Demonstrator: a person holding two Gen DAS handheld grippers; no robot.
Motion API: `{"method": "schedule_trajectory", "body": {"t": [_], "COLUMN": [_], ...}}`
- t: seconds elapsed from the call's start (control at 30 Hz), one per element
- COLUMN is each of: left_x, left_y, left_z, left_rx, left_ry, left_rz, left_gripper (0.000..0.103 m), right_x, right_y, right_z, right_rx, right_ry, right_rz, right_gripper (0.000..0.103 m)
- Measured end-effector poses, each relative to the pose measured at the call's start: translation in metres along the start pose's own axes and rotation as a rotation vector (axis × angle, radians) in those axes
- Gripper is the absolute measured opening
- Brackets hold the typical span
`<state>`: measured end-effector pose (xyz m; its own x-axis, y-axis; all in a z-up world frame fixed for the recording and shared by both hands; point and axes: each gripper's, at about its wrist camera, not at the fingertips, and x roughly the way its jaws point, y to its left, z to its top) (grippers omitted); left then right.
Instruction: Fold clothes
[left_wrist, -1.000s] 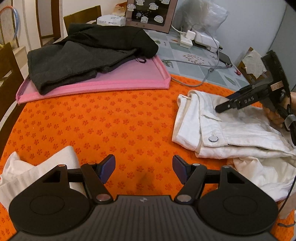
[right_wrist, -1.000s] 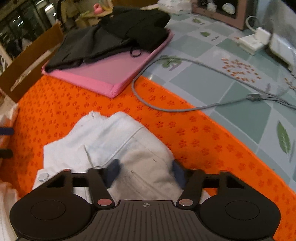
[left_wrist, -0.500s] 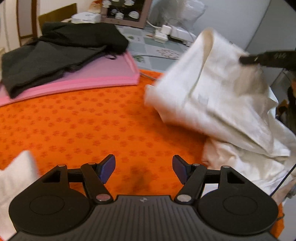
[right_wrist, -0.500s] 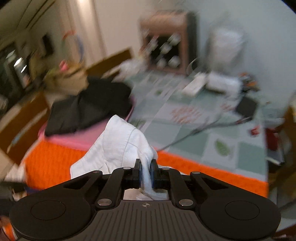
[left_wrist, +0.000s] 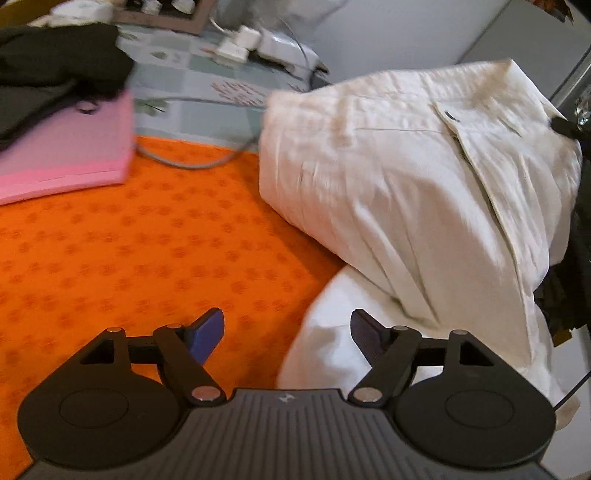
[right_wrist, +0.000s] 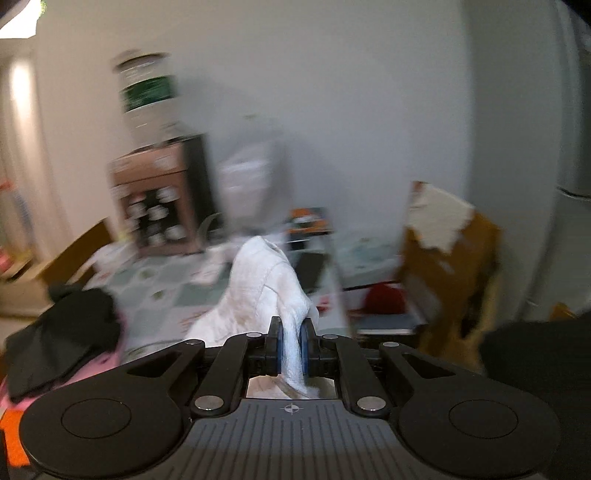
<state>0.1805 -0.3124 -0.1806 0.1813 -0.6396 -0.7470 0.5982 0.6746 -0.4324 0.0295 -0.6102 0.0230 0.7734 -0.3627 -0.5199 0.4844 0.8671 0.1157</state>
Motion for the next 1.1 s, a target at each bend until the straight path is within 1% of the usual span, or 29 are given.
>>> {"method": "schedule_trajectory", "body": {"t": [0.13,0.2,0.27,0.3,0.33,0.37,0.4,0.43,0.53,0.63,0.77,0.9,1.0,1.1], "left_x": [0.023,0.031,0.034,0.036,0.033,0.028,0.024,0.019,-0.002,-0.039,-0.11,-0.186,-0.241,-0.293], "left_y": [-0.008,-0.011,-0.014,-0.015,-0.017,-0.018,-0.019,-0.02,-0.023,-0.025,-0.023,-0.015,-0.006,0.003], "left_z": [0.005,0.003,-0.002,-0.004,-0.006,-0.007,-0.008,-0.009,-0.009,-0.008,-0.013,-0.023,-0.029,-0.031], "left_rx": [-0.019,-0.024,-0.014,-0.008,-0.005,-0.003,-0.002,0.0,0.015,-0.004,-0.013,-0.042,-0.078,-0.092], "left_ry": [0.073,0.108,0.13,0.141,0.131,0.112,0.092,0.072,0.0,-0.097,-0.242,-0.372,-0.464,-0.533], "left_rz": [-0.064,-0.092,-0.097,-0.097,-0.091,-0.081,-0.072,-0.063,-0.025,0.022,0.112,0.238,0.328,0.434], "left_gripper": [0.082,0.081,0.069,0.059,0.044,0.034,0.02,0.01,0.005,0.005,0.004,0.004,0.004,0.004], "right_x": [0.001,0.004,0.007,0.009,0.007,0.006,0.007,0.007,0.005,0.001,-0.005,-0.009,-0.004,0.004], "right_y": [-0.029,-0.039,-0.05,-0.054,-0.056,-0.057,-0.059,-0.058,-0.052,-0.04,-0.011,0.03,0.065,0.104], "right_z": [-0.008,-0.013,-0.02,-0.023,-0.027,-0.031,-0.033,-0.035,-0.035,-0.03,-0.017,0.001,0.012,0.023], "right_rx": [0.051,0.07,0.083,0.088,0.094,0.1,0.104,0.106,0.096,0.06,-0.007,-0.039,-0.072,-0.102], "right_ry": [0.012,0.026,0.043,0.051,0.056,0.062,0.065,0.066,0.06,0.045,0.013,-0.041,-0.059,-0.071], "right_rz": [-0.088,-0.113,-0.135,-0.145,-0.15,-0.156,-0.159,-0.161,-0.156,-0.131,-0.072,0.024,0.109,0.202], "right_gripper": [0.011,0.011,0.011,0.011,0.011,0.011,0.011,0.011,0.011,0.011,0.011,0.011,0.011,0.011]}}
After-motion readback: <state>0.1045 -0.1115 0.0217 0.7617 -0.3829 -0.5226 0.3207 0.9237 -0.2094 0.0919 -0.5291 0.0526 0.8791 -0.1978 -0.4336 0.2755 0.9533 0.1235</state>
